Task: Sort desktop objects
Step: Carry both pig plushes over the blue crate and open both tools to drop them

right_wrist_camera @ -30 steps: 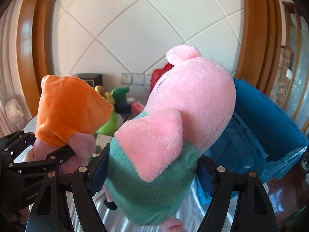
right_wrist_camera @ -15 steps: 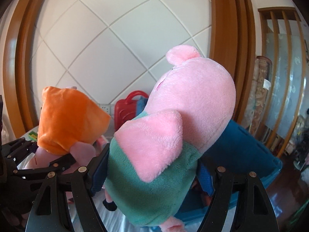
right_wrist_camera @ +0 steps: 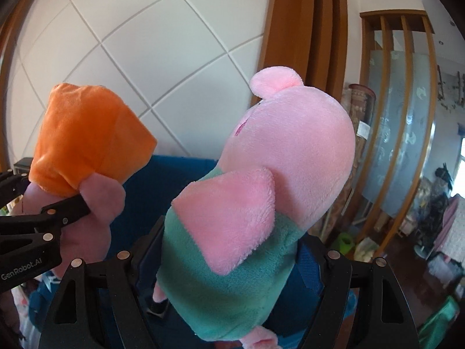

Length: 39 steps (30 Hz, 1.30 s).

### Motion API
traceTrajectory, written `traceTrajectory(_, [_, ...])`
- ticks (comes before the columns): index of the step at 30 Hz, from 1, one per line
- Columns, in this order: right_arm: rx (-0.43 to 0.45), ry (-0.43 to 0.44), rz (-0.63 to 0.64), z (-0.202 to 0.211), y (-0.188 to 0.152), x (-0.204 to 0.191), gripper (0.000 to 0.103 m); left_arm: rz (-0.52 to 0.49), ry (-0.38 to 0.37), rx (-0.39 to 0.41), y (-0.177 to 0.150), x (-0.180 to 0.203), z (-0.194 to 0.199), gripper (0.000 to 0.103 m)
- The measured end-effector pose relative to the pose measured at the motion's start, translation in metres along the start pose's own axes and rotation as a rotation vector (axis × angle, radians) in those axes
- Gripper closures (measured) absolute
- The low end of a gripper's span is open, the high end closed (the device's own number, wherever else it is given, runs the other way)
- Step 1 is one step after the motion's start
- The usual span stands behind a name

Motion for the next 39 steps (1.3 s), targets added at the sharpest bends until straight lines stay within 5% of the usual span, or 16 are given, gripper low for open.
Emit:
traceTrajectory(9, [-0.042,-0.057,0.067,-0.046,-0.012,0.016,0.022,-0.018,0.029,-0.078,-0.009,0.020,-0.032,0.045])
traceTrajectory(16, [-0.039,-0.065,0.077,-0.060,-0.010,0.026,0.012,0.004,0.068,-0.125,-0.014,0.009,-0.040,0.030])
traceTrajectory(18, [-0.038,-0.064,0.077,-0.060,-0.009,0.024,0.002,0.003,0.088,-0.109,-0.013,0.008,-0.037,0.024])
traceTrajectory(25, [-0.045,-0.070,0.065,-0.060,-0.011,0.023,0.000,0.009,0.105,-0.079,-0.011,-0.001,-0.024,0.015])
traceTrajectory(33, [-0.023,0.063,-0.007,-0.033,-0.007,-0.001,0.000,0.062,0.156,-0.048,-0.033,-0.037,0.010,0.015])
traceTrajectory(39, [-0.017,0.208,0.026,-0.014,-0.003,-0.061,0.000,0.117,0.217,-0.051,-0.066,-0.089,0.043,0.015])
Point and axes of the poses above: each gripper's, at about its wrist camera, not at the fingertips, and z roughly against the way its jaws point, x to its right, y to its top, the point moved 4 cm from there along -z, roughly the way its jaws point, and after that the axes turned 3 degrees about -x, right-handed, at the moved point
